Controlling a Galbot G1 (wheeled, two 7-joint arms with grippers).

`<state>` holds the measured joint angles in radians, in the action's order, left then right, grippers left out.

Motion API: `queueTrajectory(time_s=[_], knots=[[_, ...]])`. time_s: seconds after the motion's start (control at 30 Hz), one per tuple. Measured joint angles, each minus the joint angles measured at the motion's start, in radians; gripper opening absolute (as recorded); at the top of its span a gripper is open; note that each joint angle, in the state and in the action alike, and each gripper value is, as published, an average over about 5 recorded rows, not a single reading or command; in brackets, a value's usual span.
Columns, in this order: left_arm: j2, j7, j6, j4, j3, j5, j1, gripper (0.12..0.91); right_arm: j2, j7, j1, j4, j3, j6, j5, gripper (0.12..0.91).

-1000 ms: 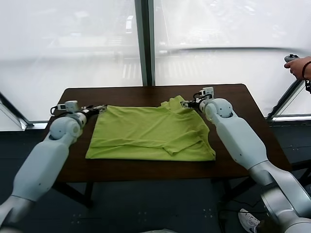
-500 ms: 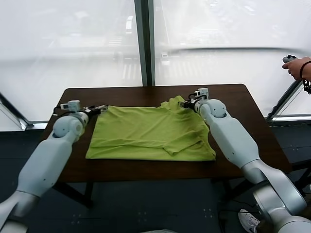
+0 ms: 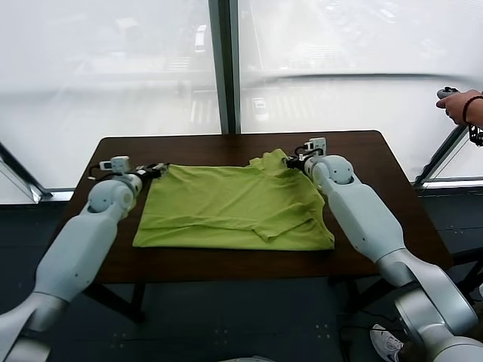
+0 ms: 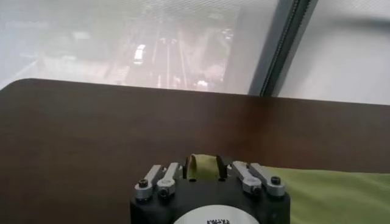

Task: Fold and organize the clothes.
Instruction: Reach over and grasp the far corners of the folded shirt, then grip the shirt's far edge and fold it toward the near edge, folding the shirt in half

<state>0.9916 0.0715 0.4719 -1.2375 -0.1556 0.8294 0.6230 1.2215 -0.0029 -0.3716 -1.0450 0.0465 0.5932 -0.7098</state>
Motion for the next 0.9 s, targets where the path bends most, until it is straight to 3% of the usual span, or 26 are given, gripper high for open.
queueTrajectory(time_s=[0.17, 0.27, 0.9], knots=[[0.001, -0.010, -0.011, 0.008, 0.001, -0.002, 0.000, 0.240, 0.000, -0.005, -0.007, -0.005, -0.006, -0.013, 0.000, 0.140], [0.001, -0.012, -0.018, 0.008, 0.000, -0.002, 0.001, 0.201, 0.000, -0.006, -0.013, -0.011, -0.013, -0.022, -0.003, 0.140], [-0.017, 0.001, -0.022, -0.065, -0.047, 0.035, 0.044, 0.162, -0.042, 0.001, -0.042, -0.092, -0.047, -0.063, -0.098, 0.140]])
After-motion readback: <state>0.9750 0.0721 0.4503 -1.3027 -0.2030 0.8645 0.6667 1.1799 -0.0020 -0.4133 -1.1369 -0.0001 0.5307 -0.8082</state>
